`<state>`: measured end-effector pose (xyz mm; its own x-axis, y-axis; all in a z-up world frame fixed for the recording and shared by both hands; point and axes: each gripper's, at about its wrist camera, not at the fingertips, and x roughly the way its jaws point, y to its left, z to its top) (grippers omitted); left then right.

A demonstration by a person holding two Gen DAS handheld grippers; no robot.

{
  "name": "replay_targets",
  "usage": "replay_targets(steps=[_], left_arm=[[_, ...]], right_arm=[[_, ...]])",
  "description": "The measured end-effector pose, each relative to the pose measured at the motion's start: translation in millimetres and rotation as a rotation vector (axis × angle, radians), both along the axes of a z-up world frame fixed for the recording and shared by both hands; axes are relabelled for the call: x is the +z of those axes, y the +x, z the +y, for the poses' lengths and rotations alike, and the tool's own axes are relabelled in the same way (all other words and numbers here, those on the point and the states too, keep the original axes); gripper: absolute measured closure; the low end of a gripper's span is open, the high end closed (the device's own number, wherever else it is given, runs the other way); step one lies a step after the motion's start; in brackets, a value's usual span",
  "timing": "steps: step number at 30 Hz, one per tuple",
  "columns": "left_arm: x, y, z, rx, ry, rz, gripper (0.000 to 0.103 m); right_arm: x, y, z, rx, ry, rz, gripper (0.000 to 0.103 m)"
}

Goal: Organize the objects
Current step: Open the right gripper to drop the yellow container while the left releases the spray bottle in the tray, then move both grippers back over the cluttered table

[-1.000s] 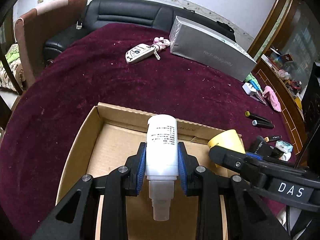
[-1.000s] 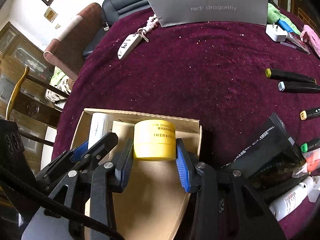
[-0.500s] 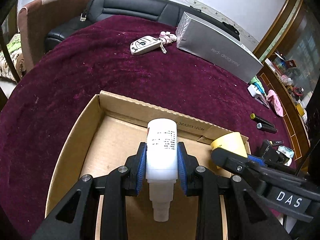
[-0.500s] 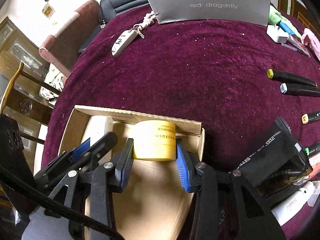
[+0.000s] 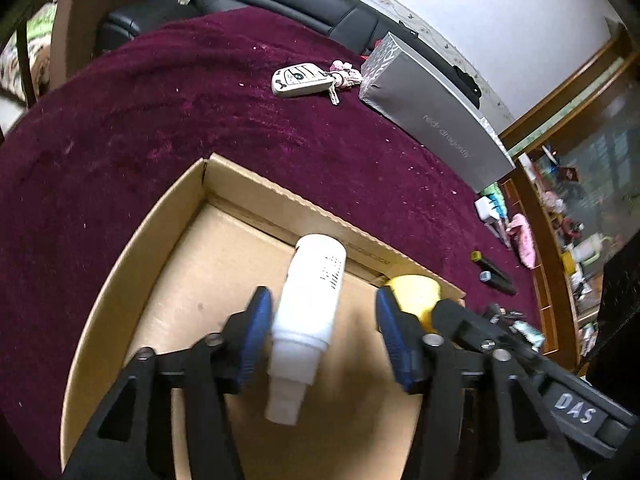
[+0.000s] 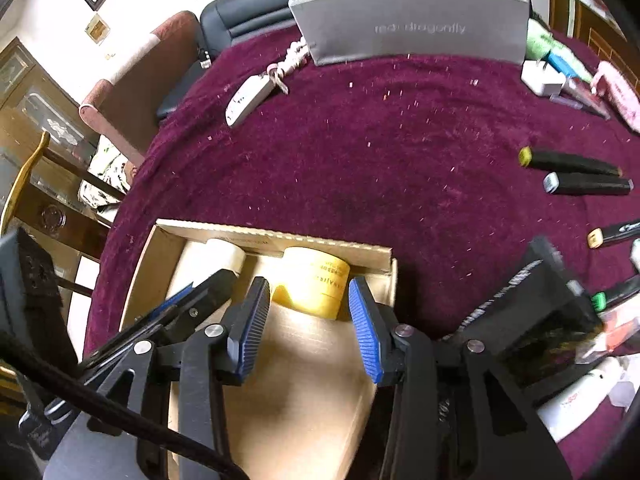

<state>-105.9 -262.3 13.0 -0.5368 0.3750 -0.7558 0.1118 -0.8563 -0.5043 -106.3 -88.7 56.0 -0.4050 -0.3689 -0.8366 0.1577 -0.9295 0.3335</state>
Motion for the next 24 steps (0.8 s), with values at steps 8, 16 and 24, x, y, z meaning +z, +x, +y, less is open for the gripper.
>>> replay_targets(steps=[8, 16, 24], left_arm=[[32, 30, -4, 0.009, 0.094, 0.026, 0.051], [87, 94, 45, -0.137, 0.083, 0.153, 0.039], [70, 104, 147, -0.315, 0.000, 0.120, 0.039]], right_arm=[[38, 35, 22, 0.007, -0.037, 0.084, 0.061], [65, 103, 92, -0.021, -0.015, 0.223, 0.048], [51, 130, 208, -0.252, -0.060, 0.256, 0.042]])
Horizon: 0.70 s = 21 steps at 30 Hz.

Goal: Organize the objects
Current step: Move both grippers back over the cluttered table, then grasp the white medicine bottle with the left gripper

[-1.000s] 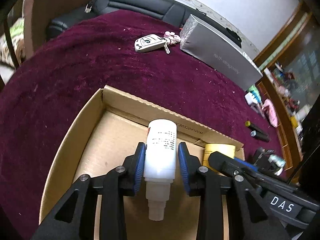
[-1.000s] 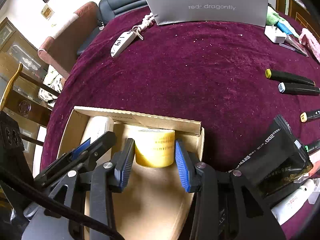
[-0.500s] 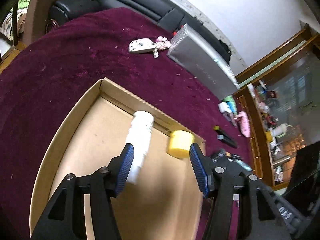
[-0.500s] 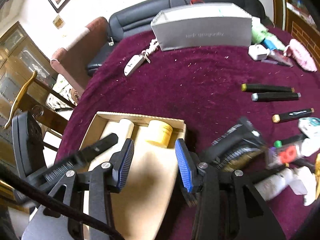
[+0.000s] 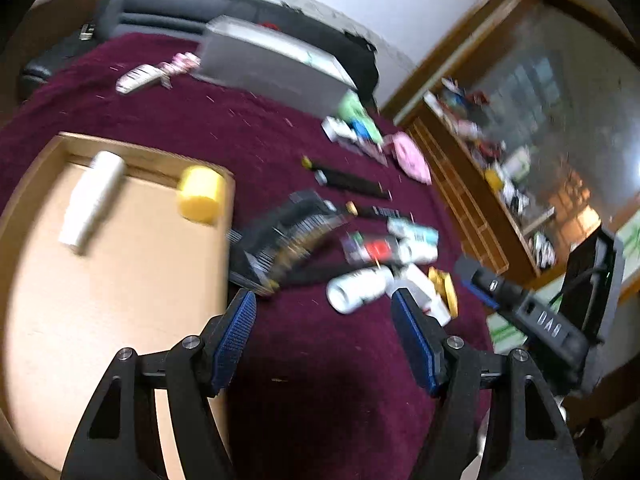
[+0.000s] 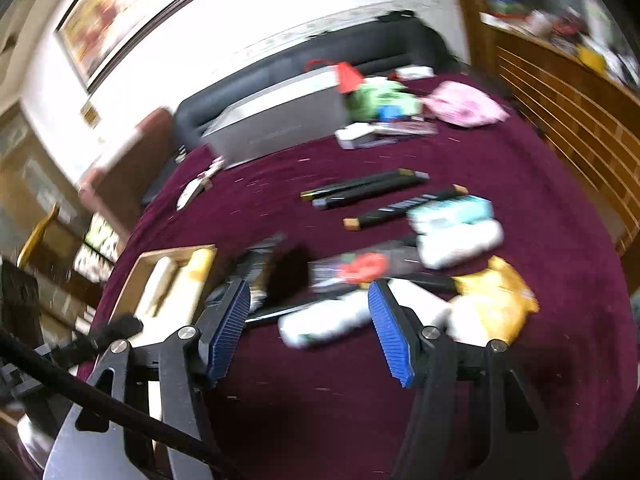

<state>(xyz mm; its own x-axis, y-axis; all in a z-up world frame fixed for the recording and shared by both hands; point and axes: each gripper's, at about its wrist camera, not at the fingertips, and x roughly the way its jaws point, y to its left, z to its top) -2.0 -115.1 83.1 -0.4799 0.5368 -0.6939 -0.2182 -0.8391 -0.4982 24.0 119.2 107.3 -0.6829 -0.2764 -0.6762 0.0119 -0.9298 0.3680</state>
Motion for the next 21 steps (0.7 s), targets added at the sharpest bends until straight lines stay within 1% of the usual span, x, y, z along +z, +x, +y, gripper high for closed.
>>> replay_targets(steps=[2, 5, 8, 10, 13, 16, 20, 21], left_arm=[[-6, 0, 27, -0.035, -0.044, 0.005, 0.039], [-9, 0, 62, -0.116, -0.131, 0.075, 0.039], [-12, -4, 88, -0.199, -0.232, 0.166, 0.039], [-17, -7, 105, -0.240, -0.311, 0.202, 0.039], [-27, -13, 123, -0.271, -0.426, 0.236, 0.040], [-39, -20, 142, -0.295, -0.502, 0.241, 0.040], [-52, -19, 157, -0.347, -0.516, 0.192, 0.040], [-54, -16, 160, -0.370, -0.515, 0.169, 0.044]], right_arm=[[-8, 2, 23, -0.044, -0.019, -0.002, 0.042], [-18, 4, 48, -0.085, -0.027, 0.014, 0.042], [-26, 3, 61, -0.103, -0.036, 0.028, 0.042], [-33, 1, 69, -0.108, -0.045, 0.032, 0.043], [-42, -5, 76, -0.111, -0.062, 0.036, 0.043], [-48, -6, 83, -0.115, -0.077, 0.043, 0.043], [-54, -5, 92, -0.126, -0.093, 0.043, 0.043], [-55, -5, 94, -0.130, -0.096, 0.043, 0.042]])
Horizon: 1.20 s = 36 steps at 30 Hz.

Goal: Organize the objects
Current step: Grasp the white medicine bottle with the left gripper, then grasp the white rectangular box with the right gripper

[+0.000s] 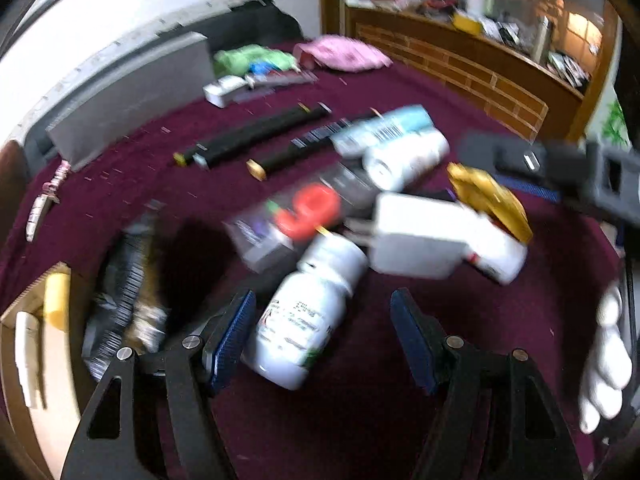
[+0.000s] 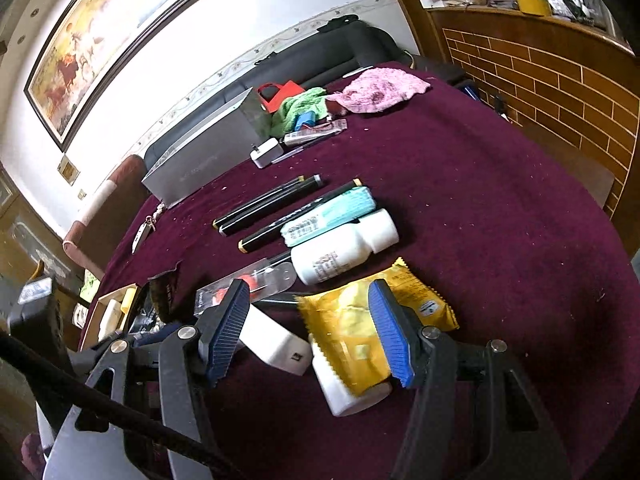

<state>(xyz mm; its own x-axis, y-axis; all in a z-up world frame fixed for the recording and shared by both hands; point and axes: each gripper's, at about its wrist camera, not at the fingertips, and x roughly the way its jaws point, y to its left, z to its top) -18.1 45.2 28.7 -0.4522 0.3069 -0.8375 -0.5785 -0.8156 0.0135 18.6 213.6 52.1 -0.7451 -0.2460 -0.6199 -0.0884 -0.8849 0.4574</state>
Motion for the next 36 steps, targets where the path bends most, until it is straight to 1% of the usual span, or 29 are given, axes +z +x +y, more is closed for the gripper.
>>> replay_targets(steps=[1, 2, 3, 4, 5, 9, 14, 23, 25, 27, 28, 29, 30, 32, 34, 36], left_arm=[[-1, 5, 1, -0.018, 0.010, -0.029, 0.048], [-2, 11, 1, -0.037, 0.036, -0.062, 0.056], [-3, 14, 1, -0.048, 0.057, -0.084, 0.060], [-3, 18, -1, -0.056, 0.087, -0.111, 0.060], [-2, 20, -2, -0.048, 0.097, -0.117, 0.060], [-4, 11, 0, 0.019, 0.065, -0.083, 0.060], [-4, 5, 6, 0.054, 0.083, -0.069, 0.060], [-10, 10, 13, 0.100, 0.083, 0.022, 0.060], [-11, 13, 16, 0.108, 0.068, 0.042, 0.060], [-10, 13, 15, 0.117, 0.073, 0.031, 0.060], [-8, 13, 12, 0.126, 0.085, 0.015, 0.064], [-7, 12, 8, 0.137, 0.100, -0.005, 0.072], [-6, 13, 4, 0.137, 0.120, -0.024, 0.074], [-4, 19, -8, 0.142, 0.163, -0.055, 0.074], [-1, 27, -18, 0.151, 0.181, -0.052, 0.074], [2, 35, -31, 0.172, 0.215, -0.063, 0.074]], right_arm=[[0, 0, 2, -0.003, -0.003, 0.000, 0.042], [-1, 0, 3, -0.007, -0.008, 0.000, 0.042], [-1, 0, 4, -0.008, -0.012, 0.000, 0.042], [-1, 1, 5, -0.009, -0.015, 0.001, 0.042], [-2, 1, 5, -0.009, -0.018, 0.002, 0.041], [-3, 1, 7, -0.012, -0.027, 0.005, 0.040], [-5, 3, 12, -0.037, -0.032, 0.000, 0.040], [-4, 3, 9, -0.039, 0.006, 0.001, 0.039], [-5, 3, 9, -0.042, 0.011, -0.002, 0.039], [-6, 3, 10, -0.045, 0.010, -0.002, 0.039], [-6, 3, 11, -0.046, 0.011, -0.003, 0.039], [-6, 3, 11, -0.045, 0.011, -0.001, 0.039], [-6, 3, 10, -0.044, 0.012, 0.001, 0.039], [-6, 3, 9, -0.040, 0.018, 0.004, 0.039], [-5, 3, 7, -0.031, 0.019, 0.012, 0.039], [-3, 3, 3, -0.010, 0.020, 0.018, 0.039]])
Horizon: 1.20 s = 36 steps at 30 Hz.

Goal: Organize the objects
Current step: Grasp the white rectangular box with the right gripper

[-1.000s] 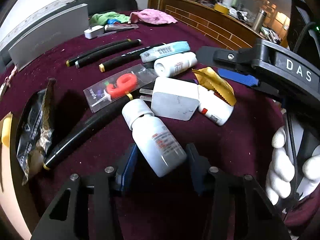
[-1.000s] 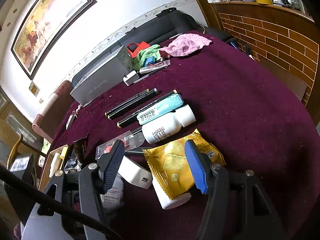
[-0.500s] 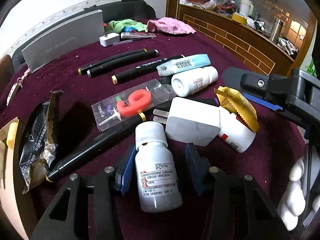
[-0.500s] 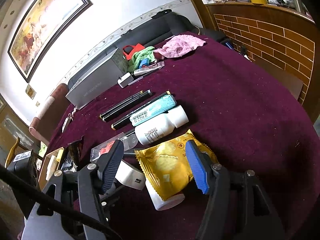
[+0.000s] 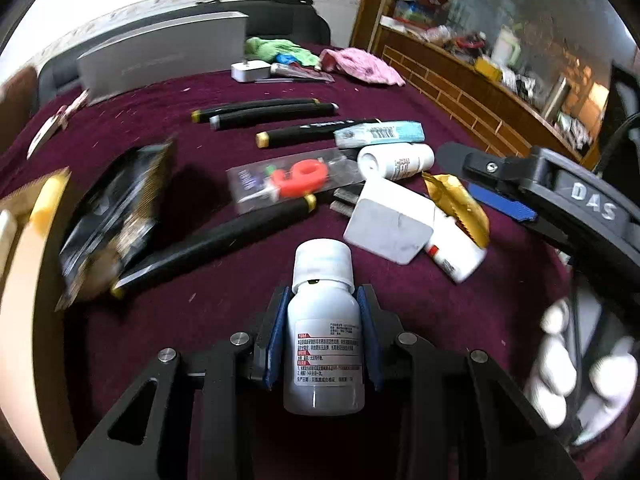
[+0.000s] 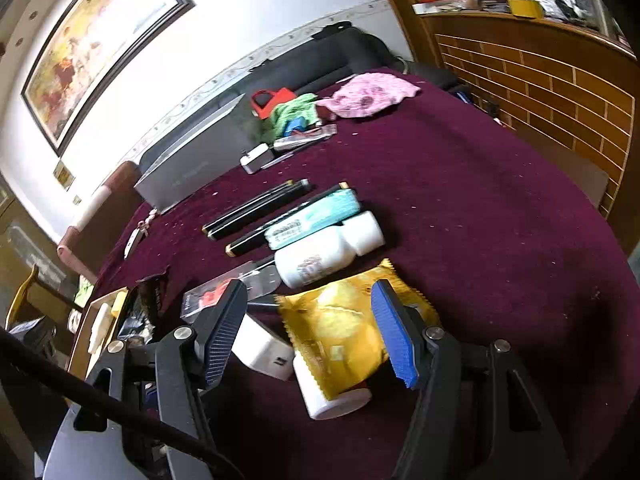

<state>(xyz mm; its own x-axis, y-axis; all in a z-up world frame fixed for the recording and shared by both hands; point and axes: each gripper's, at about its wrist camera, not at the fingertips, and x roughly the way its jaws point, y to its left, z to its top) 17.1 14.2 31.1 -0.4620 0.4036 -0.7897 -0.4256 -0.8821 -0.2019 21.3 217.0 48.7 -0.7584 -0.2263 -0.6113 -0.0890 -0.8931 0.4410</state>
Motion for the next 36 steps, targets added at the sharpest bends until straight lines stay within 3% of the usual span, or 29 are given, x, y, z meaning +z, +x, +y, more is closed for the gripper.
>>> replay_targets(steps=[4, 9, 13, 16, 19, 21, 23, 36], left_arm=[[9, 14, -26, 0.050, 0.042, -0.004, 0.074], [17, 29, -42, 0.072, 0.053, 0.025, 0.074], [17, 34, -49, 0.077, 0.066, 0.030, 0.074], [15, 38, -54, 0.082, 0.065, 0.031, 0.074], [15, 41, -54, 0.086, 0.044, 0.044, 0.074], [16, 43, -55, 0.086, 0.032, 0.057, 0.074], [17, 46, -56, 0.084, 0.020, 0.067, 0.074], [36, 66, -76, 0.112, 0.000, 0.150, 0.074]], right_arm=[[10, -2, -17, 0.115, 0.038, -0.010, 0.039], [14, -17, -65, 0.299, 0.279, -0.073, 0.039], [3, -22, -85, 0.328, 0.423, -0.102, 0.039], [-2, -23, -87, 0.328, 0.436, -0.120, 0.042], [-5, -26, -88, 0.322, 0.447, -0.149, 0.052], [-7, -29, -87, 0.310, 0.454, -0.173, 0.072], [-9, -29, -83, 0.304, 0.426, -0.195, 0.083], [12, -3, -81, 0.295, 0.323, -0.193, 0.083]])
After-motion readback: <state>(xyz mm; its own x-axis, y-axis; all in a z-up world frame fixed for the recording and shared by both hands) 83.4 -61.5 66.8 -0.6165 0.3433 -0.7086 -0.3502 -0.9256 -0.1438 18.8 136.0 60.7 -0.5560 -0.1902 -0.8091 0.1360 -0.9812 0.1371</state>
